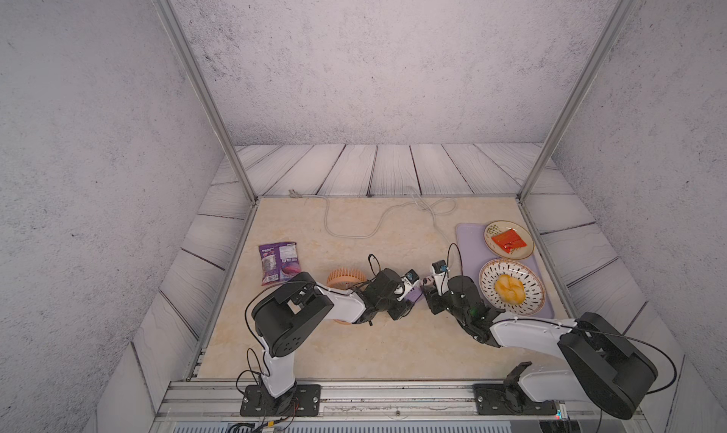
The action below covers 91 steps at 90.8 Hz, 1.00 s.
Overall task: Unplug the desk fan from the power strip
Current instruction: Remove the plug from the socket.
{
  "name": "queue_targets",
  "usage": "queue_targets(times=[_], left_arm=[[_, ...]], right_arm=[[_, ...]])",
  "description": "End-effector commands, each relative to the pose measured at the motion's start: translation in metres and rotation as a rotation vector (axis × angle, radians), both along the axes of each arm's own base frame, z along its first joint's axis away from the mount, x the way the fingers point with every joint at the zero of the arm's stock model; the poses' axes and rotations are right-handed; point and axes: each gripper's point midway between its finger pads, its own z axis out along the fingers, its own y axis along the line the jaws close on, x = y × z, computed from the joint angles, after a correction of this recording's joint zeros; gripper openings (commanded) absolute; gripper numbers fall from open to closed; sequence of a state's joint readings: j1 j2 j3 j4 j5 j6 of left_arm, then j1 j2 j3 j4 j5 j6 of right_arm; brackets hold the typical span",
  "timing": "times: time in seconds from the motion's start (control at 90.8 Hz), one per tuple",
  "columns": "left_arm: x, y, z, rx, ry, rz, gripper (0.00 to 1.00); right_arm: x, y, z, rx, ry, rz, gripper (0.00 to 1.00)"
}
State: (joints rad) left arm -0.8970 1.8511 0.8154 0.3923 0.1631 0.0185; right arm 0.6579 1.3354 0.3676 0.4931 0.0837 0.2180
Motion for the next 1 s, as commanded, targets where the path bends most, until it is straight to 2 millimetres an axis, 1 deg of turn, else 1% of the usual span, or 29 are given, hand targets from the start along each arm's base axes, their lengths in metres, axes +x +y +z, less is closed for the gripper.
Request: queue_targets(times=[0.0,0.099,0.253,0.352,0.605,0.771,0.859,0.991], left_arm=[[0.004,-0.007,0.016,-0.051,-0.022,-0.001,0.05],[0.005,-0.006,0.017,-0.052,-0.024,0.001,0.05],[0.006,-0.006,0.018,-0.054,-0.024,0.003,0.05],[0.006,-0.006,0.018,-0.056,-0.025,0.003,0.04],[0.007,-0.007,0.020,-0.068,-0.026,0.008,0.04],[0.006,-0.007,0.018,-0.066,-0.021,0.007,0.04],[0.006,-0.007,0.018,-0.065,-0.022,0.008,0.04],[0.006,-0.006,0.019,-0.064,-0.023,0.010,0.04]], right_arm=[[-0.006,0.000,-0.003,0.023,0.039,-0.012,0.29],[-0.005,-0.003,-0.003,0.023,0.038,-0.027,0.29],[-0.006,-0.003,-0.007,0.004,0.052,-0.016,0.28],[-0.007,0.000,-0.009,-0.027,0.052,0.020,0.28],[-0.010,0.009,-0.006,-0.040,0.040,0.063,0.26],[-0.014,0.016,-0.010,-0.074,0.037,0.092,0.25],[-0.014,0.017,-0.008,-0.064,0.035,0.086,0.25],[-0.011,0.013,-0.001,-0.024,0.026,0.042,0.25]])
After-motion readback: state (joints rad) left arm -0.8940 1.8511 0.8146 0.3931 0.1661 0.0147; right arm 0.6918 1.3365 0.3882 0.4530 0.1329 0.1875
